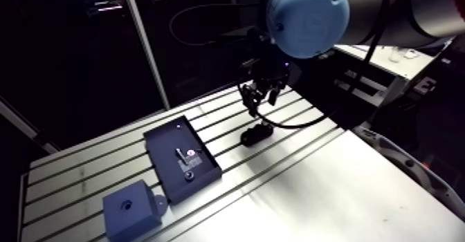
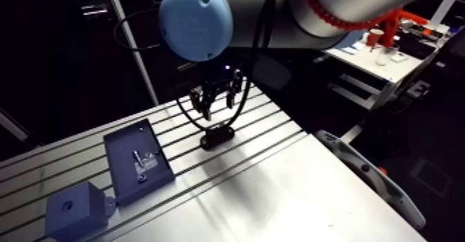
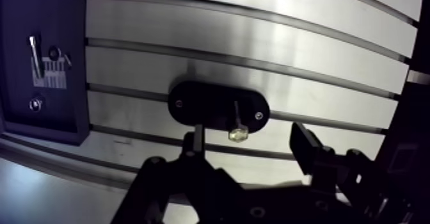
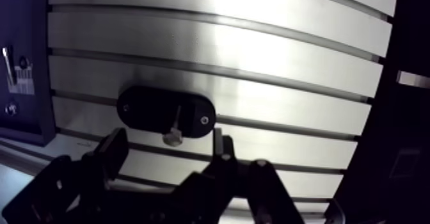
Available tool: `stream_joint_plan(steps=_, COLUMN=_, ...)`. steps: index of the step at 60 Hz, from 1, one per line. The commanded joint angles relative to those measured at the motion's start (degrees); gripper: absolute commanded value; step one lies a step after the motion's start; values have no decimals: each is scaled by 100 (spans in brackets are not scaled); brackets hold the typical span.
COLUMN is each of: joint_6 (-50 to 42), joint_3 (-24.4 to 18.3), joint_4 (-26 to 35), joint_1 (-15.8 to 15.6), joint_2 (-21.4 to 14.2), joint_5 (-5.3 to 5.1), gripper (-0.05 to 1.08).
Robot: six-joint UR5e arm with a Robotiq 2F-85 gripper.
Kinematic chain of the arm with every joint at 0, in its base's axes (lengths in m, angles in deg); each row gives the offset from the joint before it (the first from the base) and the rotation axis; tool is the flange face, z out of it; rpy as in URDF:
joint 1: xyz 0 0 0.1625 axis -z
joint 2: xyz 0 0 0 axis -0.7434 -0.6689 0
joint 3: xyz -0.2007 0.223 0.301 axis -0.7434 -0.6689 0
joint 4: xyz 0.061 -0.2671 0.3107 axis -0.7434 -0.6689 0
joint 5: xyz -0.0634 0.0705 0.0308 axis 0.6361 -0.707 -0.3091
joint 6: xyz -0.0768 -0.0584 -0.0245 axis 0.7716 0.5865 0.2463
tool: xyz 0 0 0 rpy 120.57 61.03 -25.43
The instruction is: Pick up the M10 bolt and insert it into the hex recess until seated.
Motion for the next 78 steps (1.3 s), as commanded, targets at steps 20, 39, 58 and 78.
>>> stream_joint_plan(steps=20, joint_6=-20, joint_3=145, joint_4=-5, joint_1=18, joint_2=27, joint_5=0, gripper=32)
stream_joint_plan(steps=39, joint_6=-38, joint_3=189, joint_4=-20, joint_1=18, joint_2=45, joint_5=1, gripper=38)
stream_joint_plan(steps=58, joint_6=-3, joint_3=253, joint_4=-365, joint_1=18, joint_2=71, joint_5=26, gripper=42)
stream_joint_plan(steps=78, joint_6=6, joint_3=320, joint_4=-356, joint_1=27, joint_2=80, joint_5=26, gripper=43)
